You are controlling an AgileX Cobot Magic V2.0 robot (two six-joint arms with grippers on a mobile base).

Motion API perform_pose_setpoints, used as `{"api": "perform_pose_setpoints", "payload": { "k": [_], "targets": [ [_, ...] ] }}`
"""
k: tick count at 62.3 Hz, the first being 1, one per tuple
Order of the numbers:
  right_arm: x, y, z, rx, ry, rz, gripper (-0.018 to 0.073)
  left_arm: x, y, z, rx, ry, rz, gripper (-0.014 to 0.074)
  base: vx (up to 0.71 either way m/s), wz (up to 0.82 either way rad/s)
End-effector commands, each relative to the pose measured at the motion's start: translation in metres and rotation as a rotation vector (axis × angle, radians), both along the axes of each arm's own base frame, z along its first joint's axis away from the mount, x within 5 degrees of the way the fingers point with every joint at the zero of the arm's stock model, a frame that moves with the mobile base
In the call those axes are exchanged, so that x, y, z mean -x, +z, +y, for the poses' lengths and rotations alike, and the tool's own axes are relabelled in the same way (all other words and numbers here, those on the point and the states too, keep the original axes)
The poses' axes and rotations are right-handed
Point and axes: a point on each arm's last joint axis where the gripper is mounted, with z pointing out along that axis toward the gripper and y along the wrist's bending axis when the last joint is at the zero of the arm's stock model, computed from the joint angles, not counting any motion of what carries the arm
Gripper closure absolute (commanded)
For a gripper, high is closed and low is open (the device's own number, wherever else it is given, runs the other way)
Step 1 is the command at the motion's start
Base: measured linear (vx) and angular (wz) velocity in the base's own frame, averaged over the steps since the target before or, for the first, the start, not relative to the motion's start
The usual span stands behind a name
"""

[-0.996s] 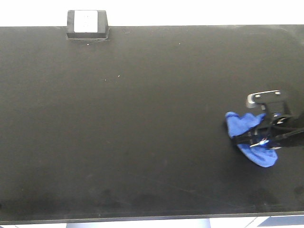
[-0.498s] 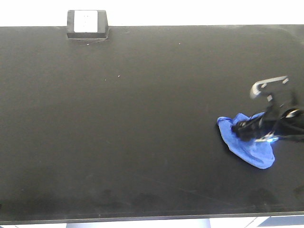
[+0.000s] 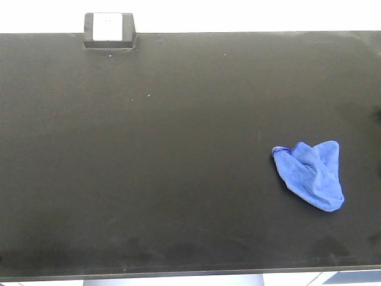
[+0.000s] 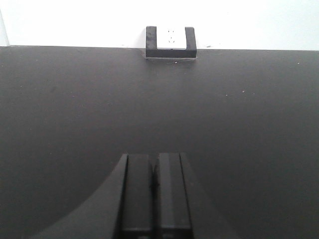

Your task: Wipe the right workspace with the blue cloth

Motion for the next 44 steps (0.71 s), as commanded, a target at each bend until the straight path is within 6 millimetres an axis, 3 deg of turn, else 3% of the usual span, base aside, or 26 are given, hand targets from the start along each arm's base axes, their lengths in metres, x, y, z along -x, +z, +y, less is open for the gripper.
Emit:
{"api": "perform_pose_setpoints", "payload": {
  "k": [1, 44],
  "targets": [
    [0.0170, 0.0214, -0.0042, -0.024, -0.036, -0.181, 0.0573, -0.0011, -0.0019, -0.0013, 0.009, -0.015, -0.068, 0.0602, 0.00, 0.00],
    [0.0236, 0.0233, -0.0048, 0.013, -0.035, -0.217, 0.0567, -0.0011, -0.0019, -0.0013, 0.009, -0.015, -0.068, 0.0602, 0.00, 0.00]
  ]
}}
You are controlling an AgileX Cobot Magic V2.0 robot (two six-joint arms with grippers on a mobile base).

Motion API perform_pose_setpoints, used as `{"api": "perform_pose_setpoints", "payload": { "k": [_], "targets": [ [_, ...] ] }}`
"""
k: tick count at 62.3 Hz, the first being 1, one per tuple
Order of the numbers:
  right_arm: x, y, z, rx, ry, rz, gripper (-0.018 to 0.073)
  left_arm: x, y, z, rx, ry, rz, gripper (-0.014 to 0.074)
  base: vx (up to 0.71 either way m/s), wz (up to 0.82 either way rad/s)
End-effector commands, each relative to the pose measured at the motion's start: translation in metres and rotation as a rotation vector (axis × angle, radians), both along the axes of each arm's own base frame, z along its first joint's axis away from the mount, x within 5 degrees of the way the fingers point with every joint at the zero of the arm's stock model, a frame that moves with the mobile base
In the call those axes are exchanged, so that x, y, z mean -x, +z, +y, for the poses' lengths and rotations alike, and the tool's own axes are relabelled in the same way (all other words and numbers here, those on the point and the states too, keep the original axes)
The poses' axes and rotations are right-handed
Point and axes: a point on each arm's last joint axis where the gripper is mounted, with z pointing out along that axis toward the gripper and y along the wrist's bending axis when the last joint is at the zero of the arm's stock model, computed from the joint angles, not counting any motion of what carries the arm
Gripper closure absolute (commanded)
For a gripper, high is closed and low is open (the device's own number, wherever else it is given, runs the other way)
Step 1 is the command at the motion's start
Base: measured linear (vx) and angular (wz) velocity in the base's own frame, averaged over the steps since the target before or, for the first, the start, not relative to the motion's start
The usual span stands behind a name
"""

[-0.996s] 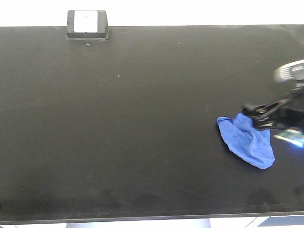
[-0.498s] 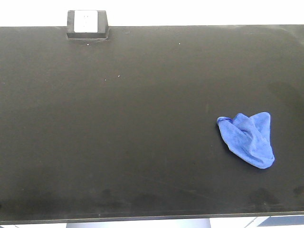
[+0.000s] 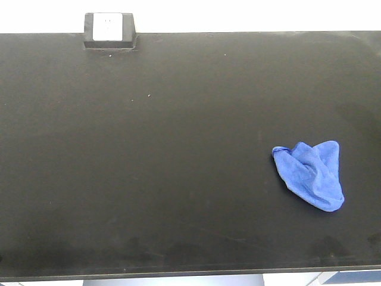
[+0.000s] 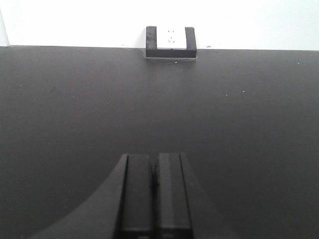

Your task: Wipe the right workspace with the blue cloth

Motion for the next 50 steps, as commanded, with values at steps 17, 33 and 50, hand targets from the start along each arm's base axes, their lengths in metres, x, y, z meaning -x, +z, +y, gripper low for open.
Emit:
{"api": "perform_pose_setpoints", "payload": {
  "k": [17, 33, 50],
  "targets": [
    [-0.014, -0.048, -0.008, 0.038, -0.102, 0.093, 0.0567, -0.001, -0.002, -0.001, 0.009, -0.015, -0.068, 0.0602, 0.00, 0.00],
    [-0.005, -0.118, -0.013, -0.038, -0.143, -0.017, 0.0567, -0.001, -0.002, -0.001, 0.009, -0.015, -0.068, 0.0602, 0.00, 0.00],
    [0.007, -0.154, -0.013, -0.076, -0.142, -0.115, 0.0567, -0.001, -0.002, -0.001, 0.009, -0.015, -0.068, 0.0602, 0.00, 0.00]
  ]
}}
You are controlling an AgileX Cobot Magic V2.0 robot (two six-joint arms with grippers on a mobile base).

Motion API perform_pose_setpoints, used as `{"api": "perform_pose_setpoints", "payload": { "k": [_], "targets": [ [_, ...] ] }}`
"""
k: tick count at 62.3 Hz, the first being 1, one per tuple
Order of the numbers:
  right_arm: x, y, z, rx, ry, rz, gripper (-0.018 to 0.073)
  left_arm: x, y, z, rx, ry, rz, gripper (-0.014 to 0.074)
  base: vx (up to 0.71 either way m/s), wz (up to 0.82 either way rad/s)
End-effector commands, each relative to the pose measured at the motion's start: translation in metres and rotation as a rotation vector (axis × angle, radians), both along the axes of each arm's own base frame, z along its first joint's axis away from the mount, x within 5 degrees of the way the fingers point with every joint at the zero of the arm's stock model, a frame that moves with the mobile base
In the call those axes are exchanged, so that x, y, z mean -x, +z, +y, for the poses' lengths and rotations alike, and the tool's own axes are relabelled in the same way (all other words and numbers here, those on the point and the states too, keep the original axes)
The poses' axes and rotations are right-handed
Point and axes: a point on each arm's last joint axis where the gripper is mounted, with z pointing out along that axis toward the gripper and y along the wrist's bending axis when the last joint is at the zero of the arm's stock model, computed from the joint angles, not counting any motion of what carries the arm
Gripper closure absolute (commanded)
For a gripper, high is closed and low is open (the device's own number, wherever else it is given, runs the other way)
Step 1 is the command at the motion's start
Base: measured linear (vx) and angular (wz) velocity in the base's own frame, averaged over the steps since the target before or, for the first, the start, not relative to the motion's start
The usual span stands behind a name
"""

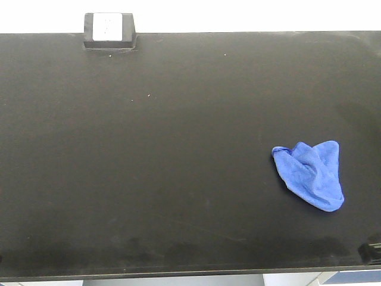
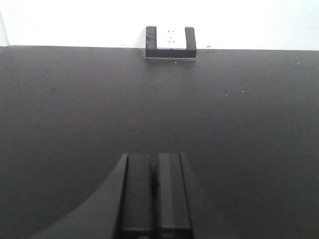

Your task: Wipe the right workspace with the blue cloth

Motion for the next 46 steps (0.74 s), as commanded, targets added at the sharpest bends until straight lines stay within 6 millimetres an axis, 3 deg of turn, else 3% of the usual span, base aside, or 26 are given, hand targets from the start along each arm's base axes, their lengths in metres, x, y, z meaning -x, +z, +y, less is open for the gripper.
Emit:
{"api": "perform_pose_setpoints", "payload": {
  "k": [1, 46],
  "targets": [
    [0.0014, 0.0026, -0.0006, -0.008, -0.007, -0.093, 0.0567, -0.0011, -0.0019, -0.0013, 0.009, -0.015, -0.068, 0.0602, 0.00, 0.00],
    [0.0012, 0.0015, -0.0005, 0.004, -0.007, -0.081, 0.0567, -0.0011, -0.0019, -0.0013, 0.009, -0.015, -0.068, 0.0602, 0.00, 0.00]
  ]
}}
